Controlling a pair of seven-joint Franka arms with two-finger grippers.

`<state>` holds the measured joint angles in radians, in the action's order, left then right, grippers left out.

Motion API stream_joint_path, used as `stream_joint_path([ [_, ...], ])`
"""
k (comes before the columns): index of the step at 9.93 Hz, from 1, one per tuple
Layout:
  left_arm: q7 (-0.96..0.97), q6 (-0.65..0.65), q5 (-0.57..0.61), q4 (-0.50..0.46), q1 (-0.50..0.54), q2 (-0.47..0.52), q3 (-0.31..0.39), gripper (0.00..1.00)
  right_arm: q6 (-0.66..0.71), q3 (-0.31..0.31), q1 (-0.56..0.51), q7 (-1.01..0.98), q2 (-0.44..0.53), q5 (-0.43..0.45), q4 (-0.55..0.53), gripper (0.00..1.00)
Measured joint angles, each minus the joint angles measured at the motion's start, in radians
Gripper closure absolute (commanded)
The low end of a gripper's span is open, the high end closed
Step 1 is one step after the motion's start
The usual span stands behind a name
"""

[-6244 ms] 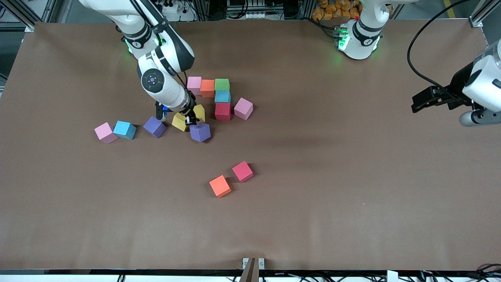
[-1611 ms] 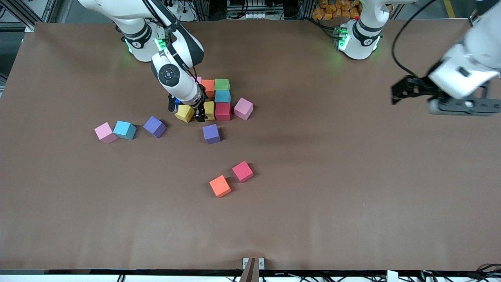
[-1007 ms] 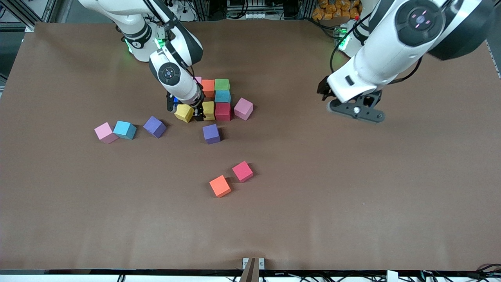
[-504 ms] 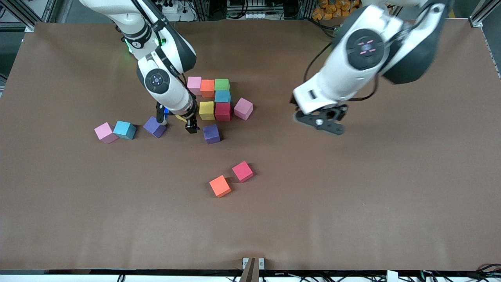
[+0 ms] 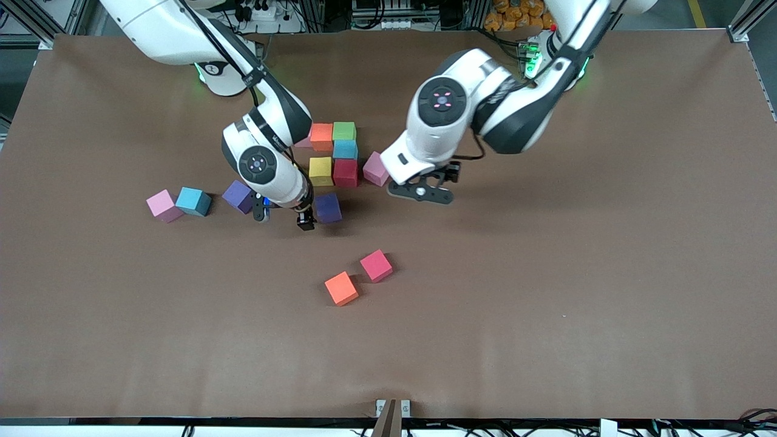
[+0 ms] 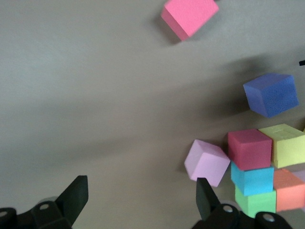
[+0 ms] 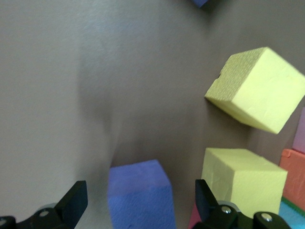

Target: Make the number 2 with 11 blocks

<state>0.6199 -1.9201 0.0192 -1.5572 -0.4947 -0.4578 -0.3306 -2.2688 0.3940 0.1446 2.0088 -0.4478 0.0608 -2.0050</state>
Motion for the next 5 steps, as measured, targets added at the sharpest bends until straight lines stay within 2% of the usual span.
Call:
stream_joint_path([
  [2,0.028,-0.050,0.001,-0.078,-0.021,0.001,0.000,0.00,0.066,-0.022,-0.010,0.014,0.013,0.000,-0.001,0.00],
  [5,0.028,-0.054,0.001,-0.091,-0.011,0.019,0.005,0.00,0.058,-0.027,-0.020,0.060,0.074,0.000,-0.102,0.00],
])
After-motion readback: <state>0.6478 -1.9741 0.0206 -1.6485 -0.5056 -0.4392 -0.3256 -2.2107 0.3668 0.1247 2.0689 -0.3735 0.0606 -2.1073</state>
